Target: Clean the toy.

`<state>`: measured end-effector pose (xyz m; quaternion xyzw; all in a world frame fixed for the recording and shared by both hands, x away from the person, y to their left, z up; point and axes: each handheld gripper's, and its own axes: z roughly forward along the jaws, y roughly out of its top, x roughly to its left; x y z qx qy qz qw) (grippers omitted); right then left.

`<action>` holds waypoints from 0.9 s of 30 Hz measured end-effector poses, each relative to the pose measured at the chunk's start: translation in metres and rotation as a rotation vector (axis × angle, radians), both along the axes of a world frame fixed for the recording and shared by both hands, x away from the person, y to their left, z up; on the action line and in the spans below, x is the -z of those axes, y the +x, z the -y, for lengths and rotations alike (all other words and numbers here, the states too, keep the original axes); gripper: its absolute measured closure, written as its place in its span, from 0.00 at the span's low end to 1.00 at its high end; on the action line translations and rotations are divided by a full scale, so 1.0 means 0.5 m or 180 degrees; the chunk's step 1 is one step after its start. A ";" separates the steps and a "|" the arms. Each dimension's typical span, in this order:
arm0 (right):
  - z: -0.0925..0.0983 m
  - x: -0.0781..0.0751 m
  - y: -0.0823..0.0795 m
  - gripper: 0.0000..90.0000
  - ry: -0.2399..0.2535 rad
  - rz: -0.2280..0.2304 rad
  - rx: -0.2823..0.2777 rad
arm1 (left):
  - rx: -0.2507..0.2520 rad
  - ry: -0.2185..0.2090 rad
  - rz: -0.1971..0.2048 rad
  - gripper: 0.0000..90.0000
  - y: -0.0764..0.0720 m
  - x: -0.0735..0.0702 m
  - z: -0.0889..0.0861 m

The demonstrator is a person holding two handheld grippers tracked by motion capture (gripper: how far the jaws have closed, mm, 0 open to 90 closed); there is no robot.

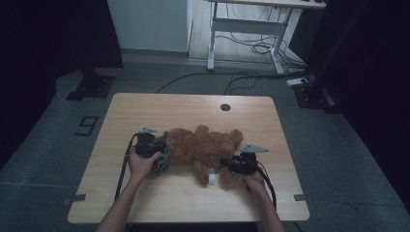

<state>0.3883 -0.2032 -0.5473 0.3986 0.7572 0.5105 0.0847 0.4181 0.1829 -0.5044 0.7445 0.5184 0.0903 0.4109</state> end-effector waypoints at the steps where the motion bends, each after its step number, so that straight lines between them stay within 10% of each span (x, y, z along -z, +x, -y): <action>1: 0.002 0.001 -0.001 0.65 0.0001 0.0001 -0.0009 | 0.0008 -0.0070 0.0068 0.89 -0.002 -0.026 -0.009; 13: 0.003 0.000 -0.009 0.64 0.0005 0.0015 0.0014 | 0.0500 -0.0089 0.0643 0.89 0.028 -0.193 0.126; 19: 0.004 0.000 -0.010 0.64 -0.0011 0.0023 0.0010 | 0.0401 0.0225 0.0327 0.88 0.073 -0.149 0.166; 27: 0.000 -0.001 -0.013 0.64 -0.0044 0.0042 0.0006 | 0.0344 0.0070 0.0126 0.89 0.072 -0.096 0.133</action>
